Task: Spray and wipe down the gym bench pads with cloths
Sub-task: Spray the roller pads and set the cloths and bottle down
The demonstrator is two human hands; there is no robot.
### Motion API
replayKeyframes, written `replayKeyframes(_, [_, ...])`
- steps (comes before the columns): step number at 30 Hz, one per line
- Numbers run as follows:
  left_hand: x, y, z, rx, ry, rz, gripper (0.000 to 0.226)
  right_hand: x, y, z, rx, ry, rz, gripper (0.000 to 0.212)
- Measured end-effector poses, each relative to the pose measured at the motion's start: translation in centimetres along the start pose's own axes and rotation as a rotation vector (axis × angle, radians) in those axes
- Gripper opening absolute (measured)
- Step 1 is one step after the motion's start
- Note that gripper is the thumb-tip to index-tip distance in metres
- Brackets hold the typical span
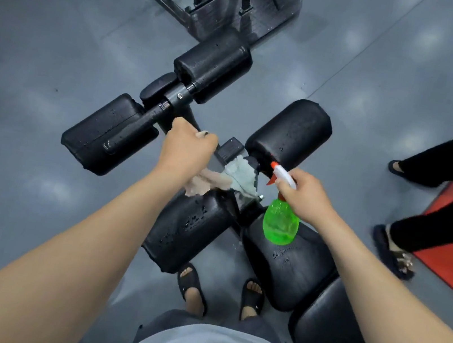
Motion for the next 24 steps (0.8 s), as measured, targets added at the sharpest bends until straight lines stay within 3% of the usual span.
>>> replayKeyframes(4, [2.4,-1.6,-0.7,-0.033,-0.049,-0.150,0.015,2.5,-1.6,4.9,0.129,-0.020,-0.136,0.021])
replayKeyframes(8, [2.9,-2.9,-1.2,0.009,-0.055,-0.146,0.011,5.0,-2.9,7.9,0.259,-0.112,-0.206,0.018])
replayKeyframes(11, [2.9,-2.9,-1.9,0.002,-0.063,-0.144,0.021,6.5,-3.7,9.7,0.320,-0.058,-0.203,0.011])
replayKeyframes(16, [2.3,-3.0,-2.6,0.002,-0.092,-0.166,0.028,6.8,-3.3,10.2,0.320,-0.020,-0.222,0.016])
replayKeyframes(24, [1.7,-3.9,-1.4,0.168,-0.143,-0.224,0.017,5.0,-3.5,10.2,0.350,-0.010,-0.271,0.015])
Point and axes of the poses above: each hand's wrist, its own y-axis towards the middle knuckle, its own x-axis out of the palm, z = x × y, the point moved 4 cm from there along y, towards the middle knuckle, and after that the axes turned 8 degrees about -x, right-handed, at the moved point
